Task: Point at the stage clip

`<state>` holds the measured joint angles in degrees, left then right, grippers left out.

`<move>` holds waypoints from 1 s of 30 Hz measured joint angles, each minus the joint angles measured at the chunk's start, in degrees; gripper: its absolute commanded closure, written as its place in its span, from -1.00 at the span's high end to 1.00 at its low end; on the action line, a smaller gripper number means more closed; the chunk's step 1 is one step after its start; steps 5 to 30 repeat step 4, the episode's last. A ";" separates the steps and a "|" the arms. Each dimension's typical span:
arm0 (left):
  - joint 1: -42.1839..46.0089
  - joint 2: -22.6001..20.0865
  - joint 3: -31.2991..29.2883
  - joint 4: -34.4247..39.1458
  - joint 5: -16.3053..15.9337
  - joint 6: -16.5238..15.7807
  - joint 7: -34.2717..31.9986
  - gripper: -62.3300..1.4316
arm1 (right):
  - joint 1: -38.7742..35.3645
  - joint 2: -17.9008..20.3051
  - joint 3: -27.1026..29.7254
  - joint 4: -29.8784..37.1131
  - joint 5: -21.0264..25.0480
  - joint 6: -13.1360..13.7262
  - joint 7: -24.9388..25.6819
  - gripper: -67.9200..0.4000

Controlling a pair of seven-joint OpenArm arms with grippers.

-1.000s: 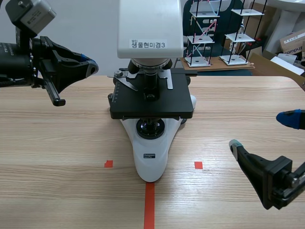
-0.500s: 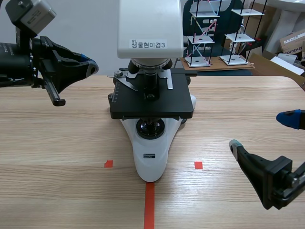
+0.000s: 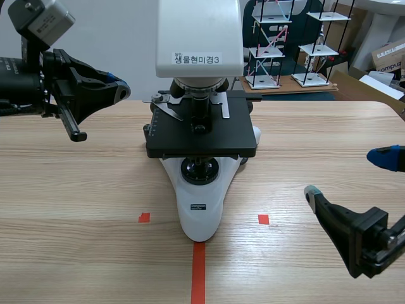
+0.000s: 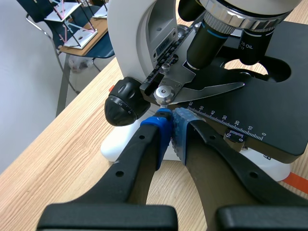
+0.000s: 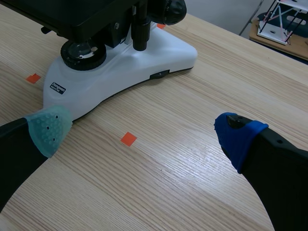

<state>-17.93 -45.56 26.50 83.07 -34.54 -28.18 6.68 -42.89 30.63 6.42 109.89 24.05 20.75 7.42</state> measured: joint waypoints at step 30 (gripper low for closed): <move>0.00 0.00 0.00 0.00 0.00 0.00 0.00 -0.90 | 0.00 0.00 0.00 0.00 0.00 0.00 0.00 0.95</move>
